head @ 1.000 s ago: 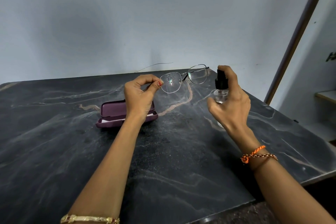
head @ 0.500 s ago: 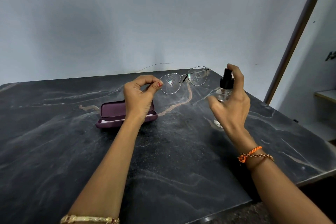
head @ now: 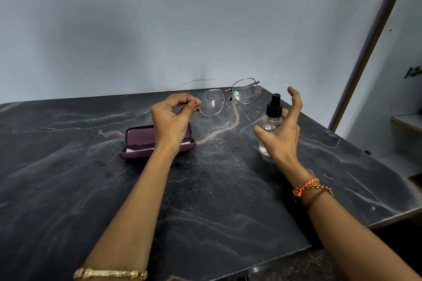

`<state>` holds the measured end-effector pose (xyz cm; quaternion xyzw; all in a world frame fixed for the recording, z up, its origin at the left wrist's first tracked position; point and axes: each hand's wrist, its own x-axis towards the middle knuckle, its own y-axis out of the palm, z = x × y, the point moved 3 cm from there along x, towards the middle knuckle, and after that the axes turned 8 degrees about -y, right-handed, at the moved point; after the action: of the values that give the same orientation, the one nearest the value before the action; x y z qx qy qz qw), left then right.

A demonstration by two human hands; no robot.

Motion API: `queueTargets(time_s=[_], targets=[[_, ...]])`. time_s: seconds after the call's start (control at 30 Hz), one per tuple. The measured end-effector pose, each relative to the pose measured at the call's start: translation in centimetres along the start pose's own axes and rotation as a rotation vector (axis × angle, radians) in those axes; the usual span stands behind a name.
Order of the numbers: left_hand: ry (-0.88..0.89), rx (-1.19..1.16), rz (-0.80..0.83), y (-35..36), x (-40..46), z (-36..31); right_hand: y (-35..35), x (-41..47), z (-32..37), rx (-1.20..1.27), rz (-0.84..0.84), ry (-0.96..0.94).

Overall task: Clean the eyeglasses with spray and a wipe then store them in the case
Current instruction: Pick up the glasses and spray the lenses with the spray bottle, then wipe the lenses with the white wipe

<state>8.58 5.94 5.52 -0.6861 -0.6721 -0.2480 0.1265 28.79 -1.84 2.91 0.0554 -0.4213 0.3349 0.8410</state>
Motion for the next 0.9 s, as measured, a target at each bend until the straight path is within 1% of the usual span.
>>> queueTargets(time_s=[0.13, 0.23, 0.33, 0.43, 0.5, 0.57, 0.67, 0.73, 0.8, 0.9], targets=[[0.012, -0.009, -0.001, -0.1, 0.1, 0.0, 0.0, 0.1, -0.5, 0.037, 0.002, 0.001], [0.023, -0.008, -0.005, -0.2, 0.1, 0.0, -0.2, -0.1, -0.4, 0.012, 0.008, -0.015], [0.028, 0.002, -0.027, -0.4, 0.2, 0.0, -0.2, -0.3, 0.0, -0.073, 0.019, -0.028], [0.009, 0.004, -0.048, -0.7, 0.4, -0.1, -0.3, -0.4, 0.7, -0.193, -0.038, -0.089], [0.01, 0.009, -0.058, -1.0, 0.5, -0.4, -0.6, -0.5, 1.8, -0.254, -0.148, -0.2], [0.032, 0.025, -0.058, -1.4, 0.5, -1.0, -0.8, -0.8, 3.1, -0.264, -0.254, -0.425], [0.095, 0.08, -0.036, -2.7, 0.4, -2.2, -0.5, -1.6, 4.8, -0.265, -0.286, -0.778], [0.131, 0.115, -0.032, -4.2, 0.4, -2.8, 0.2, -2.2, 5.7, -0.287, -0.262, -0.908], [0.155, 0.12, -0.05, -6.1, 0.5, -3.4, 1.2, -2.6, 6.9, -0.265, -0.197, -0.968], [0.132, 0.113, -0.095, -9.1, 1.0, -3.5, 3.2, -2.5, 8.4, -0.208, 0.006, -0.983]])
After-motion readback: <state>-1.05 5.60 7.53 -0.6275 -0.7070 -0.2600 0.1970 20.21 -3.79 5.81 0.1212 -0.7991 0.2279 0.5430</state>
